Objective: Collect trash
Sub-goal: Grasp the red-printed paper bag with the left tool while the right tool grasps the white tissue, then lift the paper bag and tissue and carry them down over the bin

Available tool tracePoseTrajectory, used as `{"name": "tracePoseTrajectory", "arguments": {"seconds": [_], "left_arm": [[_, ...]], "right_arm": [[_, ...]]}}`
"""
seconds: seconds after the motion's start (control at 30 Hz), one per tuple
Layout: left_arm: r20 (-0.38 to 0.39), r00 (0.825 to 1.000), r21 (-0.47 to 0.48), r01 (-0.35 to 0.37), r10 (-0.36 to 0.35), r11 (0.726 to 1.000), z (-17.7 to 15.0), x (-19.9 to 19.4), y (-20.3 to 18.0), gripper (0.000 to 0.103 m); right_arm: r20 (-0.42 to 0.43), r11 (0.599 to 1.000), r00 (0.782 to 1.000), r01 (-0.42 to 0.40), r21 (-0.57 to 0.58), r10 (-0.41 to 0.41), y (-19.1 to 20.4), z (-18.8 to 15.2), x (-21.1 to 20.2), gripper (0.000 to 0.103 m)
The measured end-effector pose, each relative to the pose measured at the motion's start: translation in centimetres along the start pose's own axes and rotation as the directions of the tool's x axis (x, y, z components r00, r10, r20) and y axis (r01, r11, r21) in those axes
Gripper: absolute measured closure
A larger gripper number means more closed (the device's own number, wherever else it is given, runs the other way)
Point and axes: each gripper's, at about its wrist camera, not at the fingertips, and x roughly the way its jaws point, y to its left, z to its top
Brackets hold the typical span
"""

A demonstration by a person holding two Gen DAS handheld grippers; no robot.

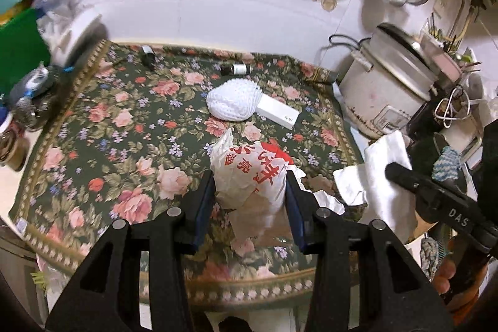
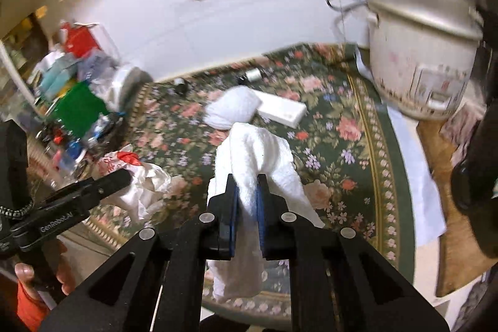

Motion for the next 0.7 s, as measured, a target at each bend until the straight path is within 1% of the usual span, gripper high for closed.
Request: {"name": "tracePoseTrajectory", "arguments": {"seconds": [0.17, 0.33, 0.47, 0.57, 0.7], "left_arm": [[0.046, 0.999, 0.016, -0.007, 0.007, 1.0, -1.2, -3.7, -0.1, 0.06], [0.074, 0.997, 0.035, -0.006, 0.003, 0.999, -3.0, -6.6, 1.0, 0.06], [0.069, 0.997, 0.045, 0.011, -0.014, 0.999, -4.6, -8.3, 2.4, 0.06], [0.054, 0.998, 0.074, 0.021, -0.026, 0.997, -6.3, -10.0, 3.5, 0.06], [0.031, 0.999, 0.111, 0.023, -0.027, 0.994, -9.5, -12.6, 5.5, 0.06]], "right_arm": [[0.057, 0.998, 0.997, -0.04, -0.04, 0.042, 2.6, -0.7, -3.2, 0.093], [0.078, 0.997, 0.995, -0.059, -0.042, 0.063, 4.9, -2.7, -4.9, 0.093], [0.07, 0.998, 0.996, -0.058, -0.015, 0.058, 7.0, -5.2, -5.4, 0.093], [0.068, 0.999, 0.997, -0.044, 0.016, 0.043, 8.9, -7.4, -5.9, 0.093], [0.06, 0.998, 0.998, -0.03, 0.051, 0.027, 11.7, -10.6, -6.5, 0.093]]}}
